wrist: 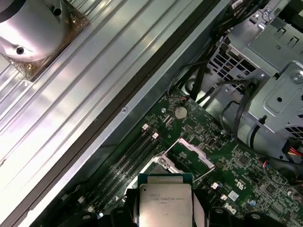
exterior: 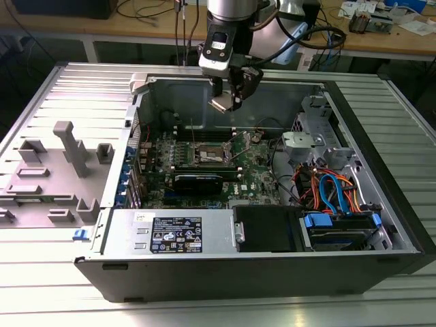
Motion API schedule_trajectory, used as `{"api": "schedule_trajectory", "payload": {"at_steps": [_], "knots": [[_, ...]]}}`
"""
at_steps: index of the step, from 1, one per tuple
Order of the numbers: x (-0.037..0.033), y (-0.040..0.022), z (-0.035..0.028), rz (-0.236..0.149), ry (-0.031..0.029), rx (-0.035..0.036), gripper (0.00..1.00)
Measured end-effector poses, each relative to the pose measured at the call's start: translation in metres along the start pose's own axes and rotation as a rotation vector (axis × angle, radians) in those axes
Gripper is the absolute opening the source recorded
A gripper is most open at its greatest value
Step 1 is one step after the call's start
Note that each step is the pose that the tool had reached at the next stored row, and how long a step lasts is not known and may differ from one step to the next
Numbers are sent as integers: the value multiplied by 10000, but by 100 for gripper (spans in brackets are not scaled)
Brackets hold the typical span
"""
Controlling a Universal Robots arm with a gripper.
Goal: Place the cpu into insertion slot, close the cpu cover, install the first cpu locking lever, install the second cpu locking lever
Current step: 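Place the cpu into insertion slot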
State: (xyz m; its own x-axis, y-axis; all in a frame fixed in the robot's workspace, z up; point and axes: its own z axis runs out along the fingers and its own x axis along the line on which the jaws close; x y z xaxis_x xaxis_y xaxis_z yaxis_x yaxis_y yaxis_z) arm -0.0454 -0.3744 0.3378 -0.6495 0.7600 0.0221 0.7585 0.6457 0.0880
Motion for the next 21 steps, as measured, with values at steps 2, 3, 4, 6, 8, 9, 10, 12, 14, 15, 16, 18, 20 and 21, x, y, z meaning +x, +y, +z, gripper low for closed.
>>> {"api": "schedule_trajectory", "payload": {"at_steps": [2,3,4,6,8,9,10,12,14,15,16,18,20,21], "knots": [[0,-2,2,64,-5,-1,54],[0,-1,2,64,-5,-1,54],[0,-2,2,65,-5,-2,54],[0,-2,2,65,-6,-2,54],[1,-2,2,65,-5,-2,54],[1,-2,2,65,-6,-2,54],[1,-2,2,65,-5,-2,54],[1,-2,2,65,-5,-2,54],[1,-3,2,130,-11,-2,54],[1,-3,4,226,-19,-6,54],[1,-3,5,372,-32,-10,54],[1,-3,10,674,-58,-17,54],[1,-3,17,1093,-96,-23,54],[1,-4,19,1219,-108,-26,54]]}}
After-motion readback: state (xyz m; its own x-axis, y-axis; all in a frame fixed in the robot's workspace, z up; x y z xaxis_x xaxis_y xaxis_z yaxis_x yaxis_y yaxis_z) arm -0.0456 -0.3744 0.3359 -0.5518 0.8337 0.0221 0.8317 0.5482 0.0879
